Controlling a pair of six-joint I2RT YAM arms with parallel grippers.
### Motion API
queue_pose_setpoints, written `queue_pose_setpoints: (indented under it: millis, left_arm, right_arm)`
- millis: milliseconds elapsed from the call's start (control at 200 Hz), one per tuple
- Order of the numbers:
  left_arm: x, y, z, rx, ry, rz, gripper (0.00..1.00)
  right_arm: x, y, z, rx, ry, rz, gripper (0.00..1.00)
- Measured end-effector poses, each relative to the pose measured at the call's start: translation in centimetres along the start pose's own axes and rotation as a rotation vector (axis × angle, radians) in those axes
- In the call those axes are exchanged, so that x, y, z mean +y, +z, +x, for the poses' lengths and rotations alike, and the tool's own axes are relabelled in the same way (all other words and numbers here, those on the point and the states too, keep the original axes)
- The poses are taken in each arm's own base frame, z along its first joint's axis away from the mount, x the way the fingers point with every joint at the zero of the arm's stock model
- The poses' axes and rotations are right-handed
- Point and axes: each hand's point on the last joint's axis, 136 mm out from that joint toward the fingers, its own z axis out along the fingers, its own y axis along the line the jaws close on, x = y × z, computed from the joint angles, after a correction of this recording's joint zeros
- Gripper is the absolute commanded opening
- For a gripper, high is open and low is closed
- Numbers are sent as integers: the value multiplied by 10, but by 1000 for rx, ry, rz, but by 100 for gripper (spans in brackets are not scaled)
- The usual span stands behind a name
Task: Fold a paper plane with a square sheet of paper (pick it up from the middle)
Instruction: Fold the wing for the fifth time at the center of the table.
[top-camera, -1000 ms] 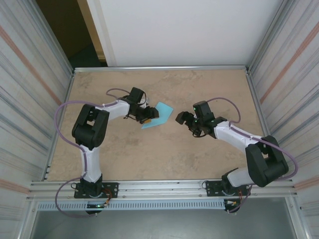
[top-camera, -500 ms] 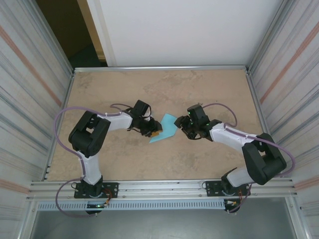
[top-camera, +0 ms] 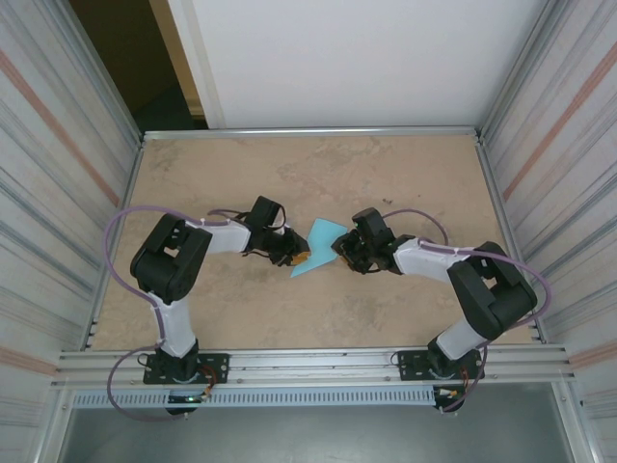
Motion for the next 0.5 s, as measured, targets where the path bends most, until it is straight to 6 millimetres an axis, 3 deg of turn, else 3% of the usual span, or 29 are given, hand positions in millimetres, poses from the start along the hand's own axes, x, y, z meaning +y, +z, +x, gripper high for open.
queue_pose_setpoints:
  millis: [501]
  left_arm:
    - [0, -2, -1, 12, -37, 28, 22]
  right_arm:
    - [-6, 20, 13, 52, 12, 9, 27]
